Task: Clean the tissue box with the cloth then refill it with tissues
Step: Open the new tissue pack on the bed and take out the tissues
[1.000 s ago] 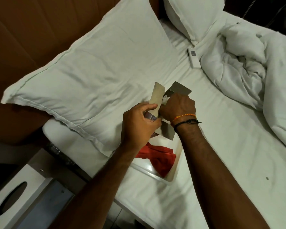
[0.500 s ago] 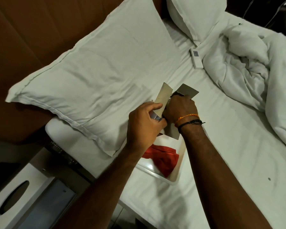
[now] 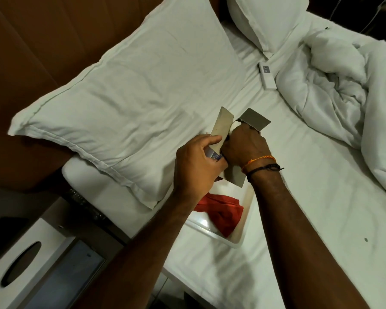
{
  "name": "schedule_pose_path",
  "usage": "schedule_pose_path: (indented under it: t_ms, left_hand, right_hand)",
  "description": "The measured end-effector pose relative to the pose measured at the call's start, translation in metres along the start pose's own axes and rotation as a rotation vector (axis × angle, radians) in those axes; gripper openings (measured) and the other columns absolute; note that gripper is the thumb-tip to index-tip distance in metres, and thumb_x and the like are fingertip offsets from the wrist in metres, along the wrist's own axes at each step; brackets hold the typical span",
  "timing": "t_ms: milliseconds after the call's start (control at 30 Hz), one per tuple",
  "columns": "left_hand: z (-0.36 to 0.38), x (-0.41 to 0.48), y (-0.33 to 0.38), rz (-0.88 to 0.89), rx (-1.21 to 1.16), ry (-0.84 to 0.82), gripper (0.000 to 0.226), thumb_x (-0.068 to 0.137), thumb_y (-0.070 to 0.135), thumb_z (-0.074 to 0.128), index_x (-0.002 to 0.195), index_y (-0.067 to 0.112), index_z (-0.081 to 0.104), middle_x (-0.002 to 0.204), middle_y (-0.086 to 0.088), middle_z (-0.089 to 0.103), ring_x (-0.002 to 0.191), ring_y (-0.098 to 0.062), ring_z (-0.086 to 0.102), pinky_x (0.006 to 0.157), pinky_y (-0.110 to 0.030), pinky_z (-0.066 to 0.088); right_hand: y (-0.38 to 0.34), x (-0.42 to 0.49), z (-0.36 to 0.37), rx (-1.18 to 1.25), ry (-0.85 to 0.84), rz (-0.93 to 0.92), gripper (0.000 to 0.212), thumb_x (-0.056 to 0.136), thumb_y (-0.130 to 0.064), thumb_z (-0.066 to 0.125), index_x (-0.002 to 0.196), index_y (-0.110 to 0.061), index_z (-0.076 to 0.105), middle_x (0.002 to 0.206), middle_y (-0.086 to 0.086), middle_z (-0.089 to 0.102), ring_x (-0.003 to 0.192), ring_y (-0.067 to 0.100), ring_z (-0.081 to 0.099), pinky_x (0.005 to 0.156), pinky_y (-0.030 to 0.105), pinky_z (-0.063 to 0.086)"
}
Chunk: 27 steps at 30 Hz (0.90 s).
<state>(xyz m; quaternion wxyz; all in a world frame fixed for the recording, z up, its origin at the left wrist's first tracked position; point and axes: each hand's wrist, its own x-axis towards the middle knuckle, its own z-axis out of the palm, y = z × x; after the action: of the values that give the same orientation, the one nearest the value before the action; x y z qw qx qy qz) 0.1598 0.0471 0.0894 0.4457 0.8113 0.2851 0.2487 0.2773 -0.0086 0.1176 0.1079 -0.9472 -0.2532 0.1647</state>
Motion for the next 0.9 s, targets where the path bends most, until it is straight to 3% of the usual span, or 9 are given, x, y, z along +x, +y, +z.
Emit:
schedule_pose_path:
  t_ms: [167, 267, 367, 433, 533, 633, 700, 767, 900]
  left_hand:
    - [0.003, -0.002, 0.001, -0.013, -0.026, -0.005, 0.051, 0.074, 0.021, 0.088, 0.122, 0.014, 0.072, 0.122, 0.005, 0.071, 0.102, 0.003, 0.058, 0.073, 0.008, 0.038]
    - [0.003, -0.003, 0.002, -0.027, -0.051, -0.01, 0.052, 0.074, 0.019, 0.087, 0.123, 0.017, 0.071, 0.123, 0.009, 0.07, 0.096, 0.0, 0.065, 0.072, 0.001, 0.046]
    - [0.004, -0.002, 0.003, -0.051, -0.084, -0.011, 0.051, 0.073, 0.019, 0.087, 0.122, 0.019, 0.071, 0.115, 0.021, 0.063, 0.09, -0.004, 0.07, 0.073, -0.009, 0.055]
    - [0.006, -0.002, 0.005, -0.047, -0.083, -0.013, 0.05, 0.073, 0.019, 0.087, 0.121, 0.019, 0.072, 0.113, 0.023, 0.061, 0.091, 0.007, 0.062, 0.073, -0.009, 0.055]
    - [0.011, -0.003, 0.008, -0.045, -0.081, -0.021, 0.05, 0.073, 0.019, 0.086, 0.121, 0.019, 0.072, 0.112, 0.023, 0.061, 0.082, 0.017, 0.054, 0.071, -0.012, 0.057]
    - [0.016, -0.005, 0.011, -0.062, -0.106, -0.035, 0.049, 0.074, 0.017, 0.086, 0.121, 0.02, 0.071, 0.108, 0.026, 0.057, 0.081, 0.009, 0.06, 0.067, -0.026, 0.063]
    - [0.021, -0.006, 0.012, -0.066, -0.114, -0.04, 0.049, 0.073, 0.016, 0.085, 0.12, 0.02, 0.071, 0.108, 0.024, 0.059, 0.086, 0.0, 0.064, 0.066, -0.031, 0.064]
    - [0.025, -0.006, 0.013, -0.064, -0.11, -0.04, 0.048, 0.073, 0.016, 0.085, 0.12, 0.02, 0.072, 0.112, 0.021, 0.062, 0.089, 0.0, 0.064, 0.069, -0.029, 0.063]
    - [0.034, -0.007, 0.018, -0.014, -0.051, -0.017, 0.047, 0.073, 0.017, 0.084, 0.118, 0.02, 0.073, 0.117, 0.01, 0.07, 0.089, 0.004, 0.062, 0.077, -0.009, 0.054]
  right_hand:
    - [0.005, 0.0, -0.006, 0.128, 0.067, 0.069, 0.048, 0.092, -0.019, 0.06, 0.133, 0.002, 0.045, 0.129, 0.023, 0.061, 0.119, 0.042, 0.06, 0.093, 0.038, 0.047]
    - [0.013, 0.001, -0.014, 0.257, 0.13, 0.067, 0.041, 0.095, -0.021, 0.056, 0.131, -0.001, 0.049, 0.127, 0.025, 0.063, 0.119, 0.043, 0.058, 0.092, 0.038, 0.045]
    - [0.025, 0.005, -0.021, 0.371, 0.155, 0.123, 0.049, 0.093, -0.028, 0.06, 0.135, -0.004, 0.051, 0.132, 0.018, 0.062, 0.122, 0.037, 0.057, 0.083, 0.029, 0.039]
    - [0.033, 0.007, -0.023, 0.408, 0.161, 0.141, 0.045, 0.092, -0.031, 0.062, 0.128, -0.004, 0.057, 0.126, 0.015, 0.065, 0.115, 0.034, 0.059, 0.079, 0.027, 0.036]
    - [0.044, 0.006, -0.026, 0.457, 0.184, 0.13, 0.018, 0.089, -0.03, 0.064, 0.092, -0.012, 0.062, 0.094, 0.008, 0.065, 0.095, 0.032, 0.062, 0.067, 0.028, 0.038]
    - [0.055, 0.001, -0.033, 0.509, 0.207, 0.152, 0.021, 0.085, -0.031, 0.066, 0.087, -0.01, 0.063, 0.08, 0.002, 0.061, 0.084, 0.029, 0.061, 0.057, 0.028, 0.038]
    - [0.064, -0.002, -0.041, 0.566, 0.213, 0.179, 0.027, 0.08, -0.032, 0.068, 0.091, -0.007, 0.068, 0.081, 0.004, 0.066, 0.085, 0.03, 0.065, 0.064, 0.033, 0.049]
    - [0.074, -0.007, -0.051, 0.626, 0.215, 0.198, 0.031, 0.075, -0.033, 0.07, 0.088, -0.005, 0.069, 0.081, 0.008, 0.068, 0.084, 0.033, 0.067, 0.074, 0.047, 0.057]
    - [0.09, -0.016, -0.064, 0.764, 0.192, 0.197, 0.035, 0.066, -0.029, 0.071, 0.079, 0.003, 0.067, 0.075, 0.012, 0.061, 0.077, 0.039, 0.064, 0.077, 0.066, 0.057]
